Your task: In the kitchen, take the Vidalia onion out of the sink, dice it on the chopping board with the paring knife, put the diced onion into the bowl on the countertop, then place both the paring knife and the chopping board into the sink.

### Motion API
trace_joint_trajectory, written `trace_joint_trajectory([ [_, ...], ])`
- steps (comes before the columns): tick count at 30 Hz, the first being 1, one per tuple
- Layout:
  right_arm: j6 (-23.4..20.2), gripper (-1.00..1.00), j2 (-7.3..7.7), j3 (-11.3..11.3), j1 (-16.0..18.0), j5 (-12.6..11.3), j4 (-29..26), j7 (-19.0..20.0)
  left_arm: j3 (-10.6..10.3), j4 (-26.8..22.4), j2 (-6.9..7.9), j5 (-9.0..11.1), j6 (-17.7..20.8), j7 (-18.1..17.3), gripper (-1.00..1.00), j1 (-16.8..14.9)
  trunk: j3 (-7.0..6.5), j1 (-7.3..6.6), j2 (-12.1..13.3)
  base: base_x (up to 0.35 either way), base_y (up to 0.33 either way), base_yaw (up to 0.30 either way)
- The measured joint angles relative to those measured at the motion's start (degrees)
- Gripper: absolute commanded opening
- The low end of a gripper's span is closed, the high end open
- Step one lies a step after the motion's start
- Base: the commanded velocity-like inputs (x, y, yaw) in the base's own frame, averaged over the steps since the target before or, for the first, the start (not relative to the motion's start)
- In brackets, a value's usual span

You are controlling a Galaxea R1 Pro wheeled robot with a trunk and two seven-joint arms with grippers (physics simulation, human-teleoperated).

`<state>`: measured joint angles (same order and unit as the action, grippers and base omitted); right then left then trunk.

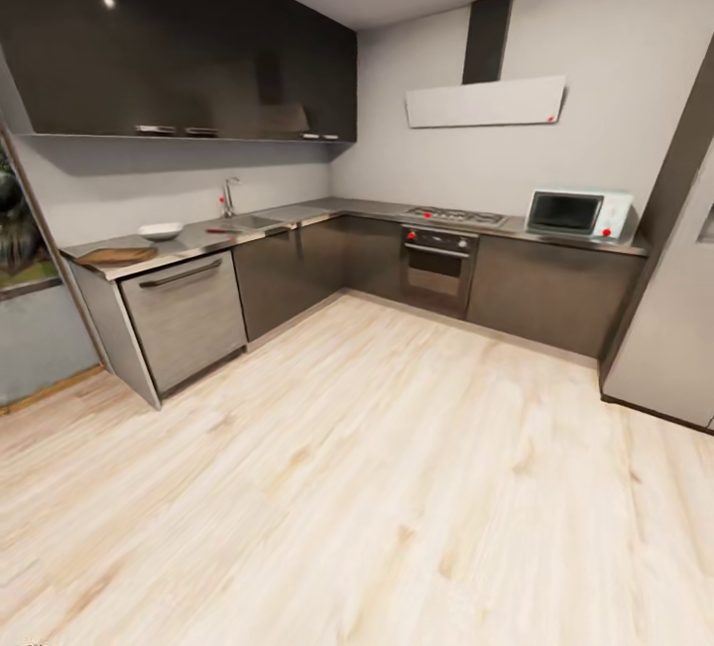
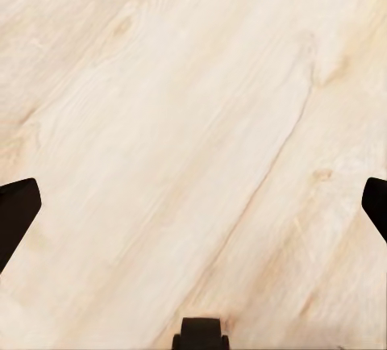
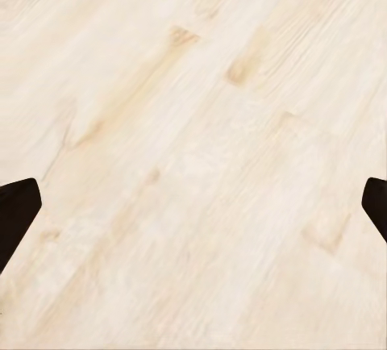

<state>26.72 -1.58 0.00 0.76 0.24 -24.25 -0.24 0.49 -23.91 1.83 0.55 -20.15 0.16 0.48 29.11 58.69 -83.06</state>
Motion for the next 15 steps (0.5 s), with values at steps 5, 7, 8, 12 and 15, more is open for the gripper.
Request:
trace_joint_trajectory([
  [5, 0.00, 1.00, 0.00, 0.00, 0.00, 0.00, 0.03, 0.00, 0.00, 0.00, 0.00, -0.05, 0.00, 0.00, 1.00, -0.03, 0.15, 0.00, 0.00, 0.319, 0.000, 0.282],
  [7, 0.00, 1.00, 0.00, 0.00, 0.00, 0.00, 0.03, 0.00, 0.00, 0.00, -0.02, -0.06, 0.00, 0.00, 1.00, -0.01, 0.21, 0.00, 0.00, 0.319, 0.000, 0.282],
  [8, 0.00, 1.00, 0.00, 0.00, 0.00, 0.00, 0.04, 0.00, 0.00, 0.00, -0.03, -0.06, 0.00, 0.00, 1.00, -0.01, 0.24, 0.00, 0.00, 0.319, 0.000, 0.282],
  [12, 0.01, 1.00, 0.00, 0.00, 0.00, 0.00, 0.00, 0.00, 0.00, 0.00, 0.00, -0.06, 0.00, 0.00, 1.00, 0.00, 0.36, 0.00, 0.00, 0.319, 0.000, 0.281],
  [15, 0.00, 1.00, 0.00, 0.00, 0.00, 0.00, 0.01, 0.00, -0.03, 0.00, -0.01, -0.06, 0.00, 0.00, 1.00, -0.02, 0.45, 0.00, 0.00, 0.319, 0.000, 0.282],
])
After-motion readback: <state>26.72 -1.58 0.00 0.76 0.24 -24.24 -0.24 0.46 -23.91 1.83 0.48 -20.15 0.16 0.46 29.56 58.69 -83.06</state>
